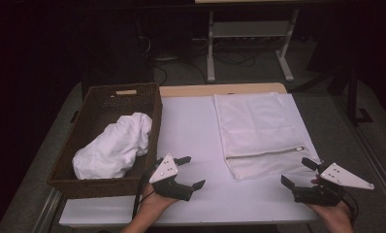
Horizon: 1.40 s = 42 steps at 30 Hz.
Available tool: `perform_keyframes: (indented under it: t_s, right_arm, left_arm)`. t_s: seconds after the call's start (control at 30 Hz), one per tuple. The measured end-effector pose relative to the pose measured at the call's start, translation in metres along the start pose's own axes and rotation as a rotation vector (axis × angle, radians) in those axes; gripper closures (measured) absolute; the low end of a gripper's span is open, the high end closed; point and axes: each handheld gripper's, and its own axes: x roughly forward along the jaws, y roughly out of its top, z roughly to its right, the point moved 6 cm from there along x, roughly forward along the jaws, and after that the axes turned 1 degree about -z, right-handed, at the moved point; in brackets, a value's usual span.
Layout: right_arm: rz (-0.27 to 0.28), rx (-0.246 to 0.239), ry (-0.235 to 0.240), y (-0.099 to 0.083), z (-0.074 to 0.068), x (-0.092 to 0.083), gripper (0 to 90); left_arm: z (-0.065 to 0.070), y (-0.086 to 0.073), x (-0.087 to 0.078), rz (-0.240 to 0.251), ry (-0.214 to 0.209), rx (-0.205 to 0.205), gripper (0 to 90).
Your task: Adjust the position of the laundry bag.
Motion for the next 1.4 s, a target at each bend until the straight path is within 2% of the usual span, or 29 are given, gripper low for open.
perform_keyframes:
  t_s: [0.13,0.27,0.33,0.47,0.53,0.83,1.07,1.4]
  right_arm:
    - [-0.029,-0.004,-0.007,-0.001,-0.001,0.001,2.4]
    - [-0.086,-0.017,-0.011,-0.004,-0.004,0.005,2.4]
    - [-0.094,-0.018,-0.010,-0.005,-0.004,0.005,2.4]
    - [-0.157,-0.031,-0.003,-0.010,-0.006,0.009,2.4]
    - [-0.168,-0.033,-0.002,-0.011,-0.007,0.009,2.4]
    - [-0.184,-0.032,0.004,-0.014,-0.008,0.010,2.4]
    - [-0.192,-0.024,0.015,-0.016,-0.009,0.011,2.4]
    - [-0.193,-0.027,0.024,-0.018,-0.010,0.012,2.4]
  left_arm:
    - [0.001,0.000,0.001,-0.025,0.002,-0.009,12.2]
    - [0.003,-0.001,0.002,-0.074,0.007,-0.004,12.4]
    - [0.002,-0.002,0.003,-0.094,0.008,-0.012,12.4]
    - [0.002,-0.002,0.007,-0.141,0.016,-0.026,12.8]
    - [0.002,0.000,0.008,-0.144,0.016,-0.025,12.8]
    - [-0.004,0.007,0.013,-0.186,0.030,-0.036,12.8]
    - [-0.012,0.008,0.022,-0.228,0.047,-0.064,12.9]
    - [-0.017,0.016,0.033,-0.242,0.047,-0.060,12.9]
